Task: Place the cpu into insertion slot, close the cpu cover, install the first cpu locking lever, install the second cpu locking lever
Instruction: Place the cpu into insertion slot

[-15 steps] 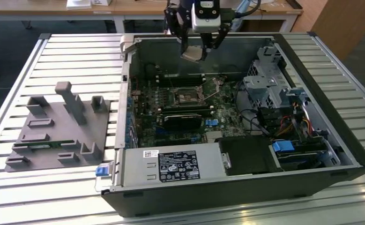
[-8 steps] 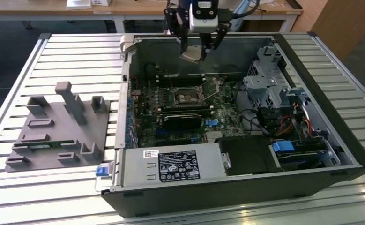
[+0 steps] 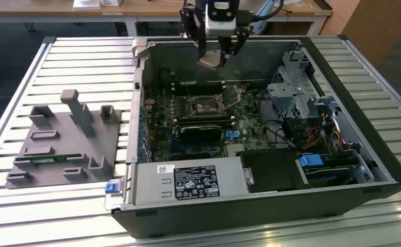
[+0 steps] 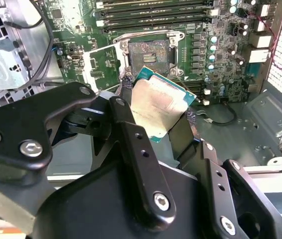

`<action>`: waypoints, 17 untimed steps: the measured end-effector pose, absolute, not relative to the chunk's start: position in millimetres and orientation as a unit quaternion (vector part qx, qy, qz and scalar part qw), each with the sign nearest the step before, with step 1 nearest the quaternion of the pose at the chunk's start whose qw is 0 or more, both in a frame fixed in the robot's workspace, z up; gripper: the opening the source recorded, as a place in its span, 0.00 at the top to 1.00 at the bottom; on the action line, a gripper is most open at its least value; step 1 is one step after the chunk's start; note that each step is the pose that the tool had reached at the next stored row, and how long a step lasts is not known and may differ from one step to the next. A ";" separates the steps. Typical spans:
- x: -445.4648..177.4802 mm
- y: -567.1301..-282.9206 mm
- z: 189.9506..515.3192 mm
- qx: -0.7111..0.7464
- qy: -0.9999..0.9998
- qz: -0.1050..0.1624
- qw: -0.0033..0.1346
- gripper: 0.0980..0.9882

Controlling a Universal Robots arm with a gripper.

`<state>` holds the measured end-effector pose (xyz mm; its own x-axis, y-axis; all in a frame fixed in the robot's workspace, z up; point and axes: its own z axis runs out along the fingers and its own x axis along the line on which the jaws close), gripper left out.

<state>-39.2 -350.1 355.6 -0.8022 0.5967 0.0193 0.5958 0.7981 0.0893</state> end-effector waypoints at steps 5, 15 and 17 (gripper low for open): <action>-39.8 -350.0 355.4 0.326 0.944 0.045 0.005 0.50; -41.0 -349.9 354.5 0.377 0.925 0.045 0.008 0.50; -41.0 -349.7 354.4 0.388 0.921 0.045 0.008 0.50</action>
<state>-41.0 -349.7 354.4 -0.6995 0.7143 0.0193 0.7128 0.6956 0.0892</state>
